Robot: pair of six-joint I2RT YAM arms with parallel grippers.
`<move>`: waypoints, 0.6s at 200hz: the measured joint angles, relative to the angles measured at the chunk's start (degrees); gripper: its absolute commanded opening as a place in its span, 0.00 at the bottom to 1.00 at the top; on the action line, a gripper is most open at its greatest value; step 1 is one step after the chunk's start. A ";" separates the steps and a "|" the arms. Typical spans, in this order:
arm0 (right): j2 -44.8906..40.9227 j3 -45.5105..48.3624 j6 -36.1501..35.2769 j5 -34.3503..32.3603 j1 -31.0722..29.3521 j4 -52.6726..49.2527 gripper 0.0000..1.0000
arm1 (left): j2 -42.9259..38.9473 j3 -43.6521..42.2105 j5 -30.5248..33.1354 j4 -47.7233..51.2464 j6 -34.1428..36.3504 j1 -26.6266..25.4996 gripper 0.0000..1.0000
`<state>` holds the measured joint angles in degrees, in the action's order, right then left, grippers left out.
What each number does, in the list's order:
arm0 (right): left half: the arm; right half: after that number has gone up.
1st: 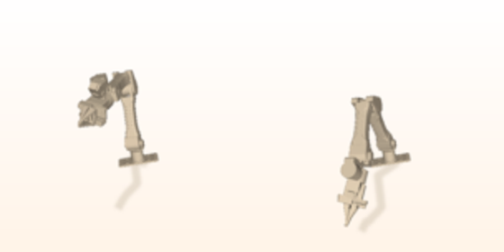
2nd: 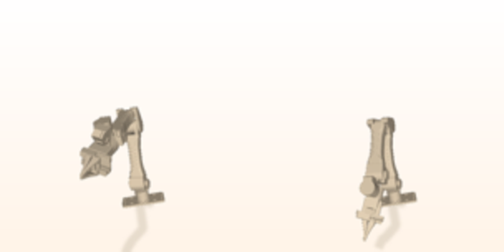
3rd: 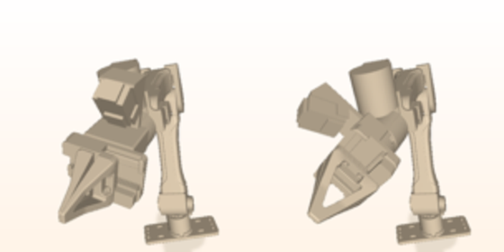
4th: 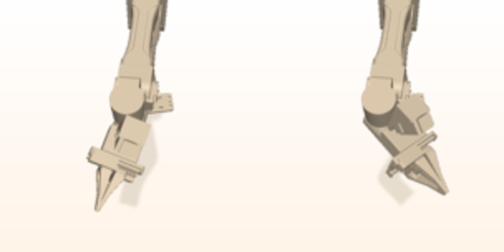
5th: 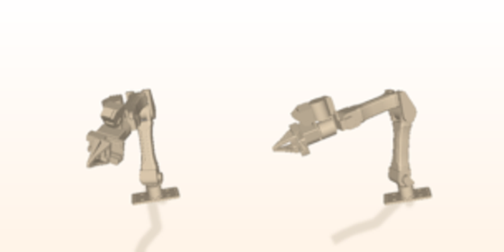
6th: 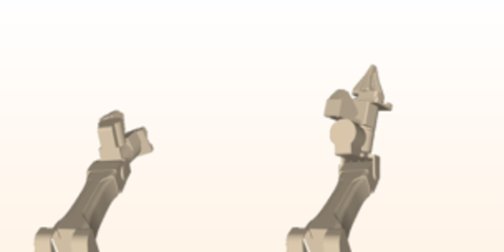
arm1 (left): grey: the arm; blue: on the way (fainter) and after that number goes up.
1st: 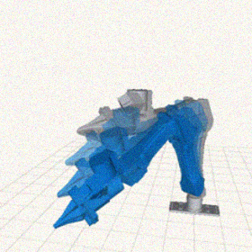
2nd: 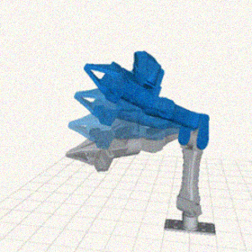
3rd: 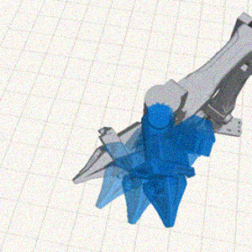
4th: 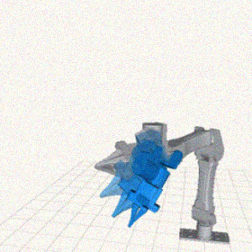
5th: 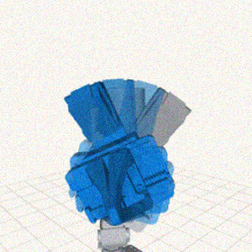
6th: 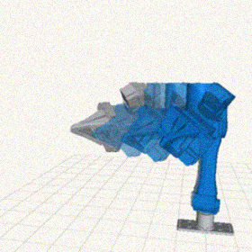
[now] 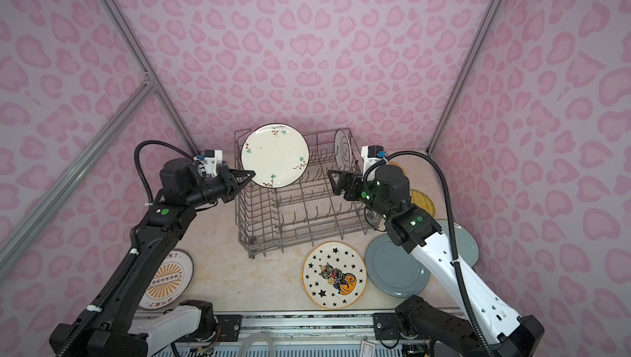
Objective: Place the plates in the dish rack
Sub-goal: 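Close the right gripper on the plate rim beside the left gripper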
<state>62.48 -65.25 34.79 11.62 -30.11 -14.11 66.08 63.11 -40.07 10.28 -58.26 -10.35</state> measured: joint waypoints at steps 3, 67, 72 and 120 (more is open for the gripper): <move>0.37 -0.04 0.39 0.33 0.00 0.15 0.94 | 0.42 0.00 -0.24 -0.24 0.04 -0.39 0.04; 7.28 -1.40 5.33 5.01 -0.74 7.23 0.77 | 3.50 -2.32 -1.53 -5.99 -0.31 -3.76 0.04; 7.89 -1.68 5.84 5.25 -1.09 7.67 0.75 | 3.56 -2.56 -1.60 -6.36 -0.35 -3.93 0.04; 11.26 -2.56 8.46 5.86 -3.15 11.45 0.60 | 3.85 -3.96 -2.16 -9.07 -1.36 -4.46 0.04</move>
<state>73.73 -67.81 43.24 17.47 -33.26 -2.66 69.93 59.16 -42.24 1.21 -59.61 -14.81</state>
